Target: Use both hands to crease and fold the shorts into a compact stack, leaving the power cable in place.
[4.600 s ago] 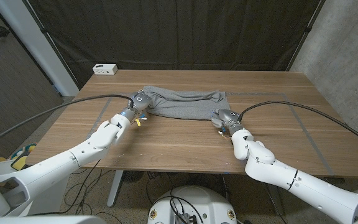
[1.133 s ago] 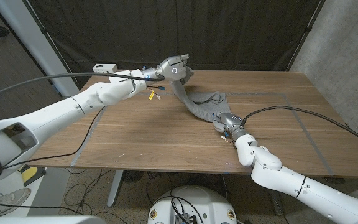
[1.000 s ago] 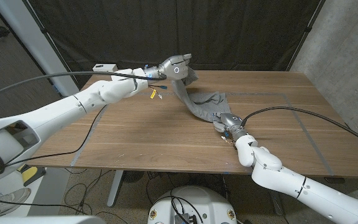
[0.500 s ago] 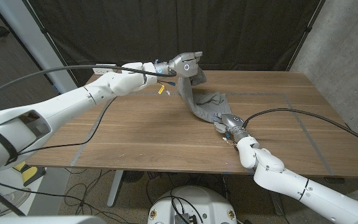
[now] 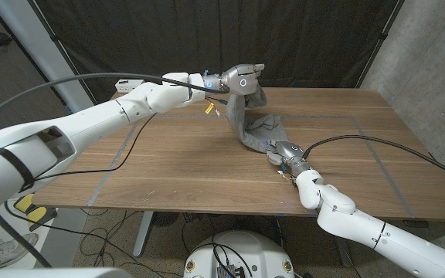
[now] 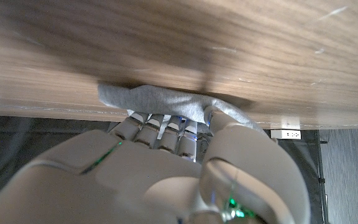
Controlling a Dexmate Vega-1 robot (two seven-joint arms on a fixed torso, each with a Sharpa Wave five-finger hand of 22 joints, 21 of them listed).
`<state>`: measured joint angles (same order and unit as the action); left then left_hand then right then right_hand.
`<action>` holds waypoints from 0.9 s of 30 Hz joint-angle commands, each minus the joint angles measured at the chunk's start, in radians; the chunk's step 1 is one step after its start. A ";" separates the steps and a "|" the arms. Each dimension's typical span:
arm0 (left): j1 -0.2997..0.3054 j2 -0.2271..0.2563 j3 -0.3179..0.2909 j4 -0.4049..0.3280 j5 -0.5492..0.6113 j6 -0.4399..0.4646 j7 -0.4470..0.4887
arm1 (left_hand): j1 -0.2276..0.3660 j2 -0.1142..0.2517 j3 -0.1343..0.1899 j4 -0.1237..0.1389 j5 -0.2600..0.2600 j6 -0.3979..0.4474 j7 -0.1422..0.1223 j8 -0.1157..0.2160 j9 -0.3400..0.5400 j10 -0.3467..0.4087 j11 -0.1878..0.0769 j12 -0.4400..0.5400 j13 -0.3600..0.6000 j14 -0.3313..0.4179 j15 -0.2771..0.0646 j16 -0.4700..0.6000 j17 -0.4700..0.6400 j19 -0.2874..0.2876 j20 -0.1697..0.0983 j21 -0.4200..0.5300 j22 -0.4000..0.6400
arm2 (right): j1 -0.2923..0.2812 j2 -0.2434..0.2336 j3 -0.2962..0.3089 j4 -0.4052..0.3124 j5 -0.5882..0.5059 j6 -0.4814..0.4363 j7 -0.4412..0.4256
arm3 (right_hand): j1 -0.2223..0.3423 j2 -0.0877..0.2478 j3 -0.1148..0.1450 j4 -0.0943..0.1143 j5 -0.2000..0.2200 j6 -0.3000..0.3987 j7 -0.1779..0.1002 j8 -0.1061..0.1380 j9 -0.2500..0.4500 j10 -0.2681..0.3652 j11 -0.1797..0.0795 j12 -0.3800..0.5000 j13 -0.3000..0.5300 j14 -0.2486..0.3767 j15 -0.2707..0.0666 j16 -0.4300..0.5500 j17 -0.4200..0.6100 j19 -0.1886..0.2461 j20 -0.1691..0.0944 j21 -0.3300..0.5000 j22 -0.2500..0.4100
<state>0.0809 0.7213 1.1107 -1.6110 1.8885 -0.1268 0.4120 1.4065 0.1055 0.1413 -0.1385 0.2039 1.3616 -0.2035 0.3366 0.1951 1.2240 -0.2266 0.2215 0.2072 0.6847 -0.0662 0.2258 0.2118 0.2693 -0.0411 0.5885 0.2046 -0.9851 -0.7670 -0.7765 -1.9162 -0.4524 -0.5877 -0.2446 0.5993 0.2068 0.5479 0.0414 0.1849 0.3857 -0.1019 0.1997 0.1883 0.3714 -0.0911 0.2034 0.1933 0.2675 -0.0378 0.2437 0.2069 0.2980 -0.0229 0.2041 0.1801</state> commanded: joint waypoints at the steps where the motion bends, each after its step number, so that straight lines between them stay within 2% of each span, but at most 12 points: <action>1: -0.053 -0.042 0.061 0.032 0.000 -0.017 0.040 | 0.011 0.001 -0.005 0.001 0.008 0.008 0.001 0.003 0.000 0.007 0.002 -0.002 0.001 -0.005 -0.169 0.002 0.001 -0.006 -0.014 0.006 0.002 | 0.007 0.004 0.006 0.017 0.010 0.017 -0.007 | 0.013 -0.002 0.010 0.000 -0.003 0.001 -0.005 -0.003 0.004 -0.003 0.000 -0.003 0.004 -0.003 -0.121 0.000 0.002 -0.001 0.006 0.004 0.000; 15: -0.111 -0.120 0.141 0.122 -0.014 -0.018 0.115 | 0.014 0.002 -0.012 0.001 0.010 0.007 0.002 -0.004 -0.008 0.009 0.002 -0.005 0.000 -0.005 -0.169 0.002 0.001 -0.006 -0.017 0.011 0.002 | -0.005 0.007 0.020 0.014 0.022 0.003 -0.028 | 0.015 -0.003 0.011 -0.002 -0.003 0.001 -0.004 -0.004 0.004 -0.002 0.001 -0.003 0.004 -0.003 -0.120 -0.001 0.001 -0.002 0.007 0.004 0.000; 27: -0.162 -0.208 0.228 0.229 -0.031 0.004 0.164 | 0.020 0.001 -0.016 -0.002 0.011 0.010 0.002 -0.008 -0.011 0.011 0.003 -0.006 0.000 -0.004 -0.170 0.001 0.000 -0.004 -0.024 0.014 0.001 | -0.024 -0.002 0.032 0.005 0.037 -0.002 -0.048 | 0.015 -0.005 0.010 -0.003 -0.003 0.001 -0.005 -0.004 0.004 -0.002 0.001 -0.004 0.004 -0.002 -0.120 -0.001 0.000 -0.002 0.008 0.004 0.000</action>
<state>-0.0361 0.5858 1.2629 -1.4677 1.8716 -0.1440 0.5256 1.4126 0.1039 0.1309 -0.1357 0.2117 1.3616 -0.2035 0.3326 0.1812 1.2273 -0.2232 0.2199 0.2024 0.6847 -0.0661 0.2258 0.2090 0.2694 -0.0411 0.5955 0.2048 -0.9931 -0.7627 -0.7542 -1.9031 -0.4258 -0.5822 -0.2745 0.6032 0.2028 0.5521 0.0373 0.1849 0.3857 -0.1019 0.1957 0.1883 0.3714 -0.0911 0.2034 0.1931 0.2675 -0.0378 0.2437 0.2030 0.2873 -0.0228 0.2052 0.1786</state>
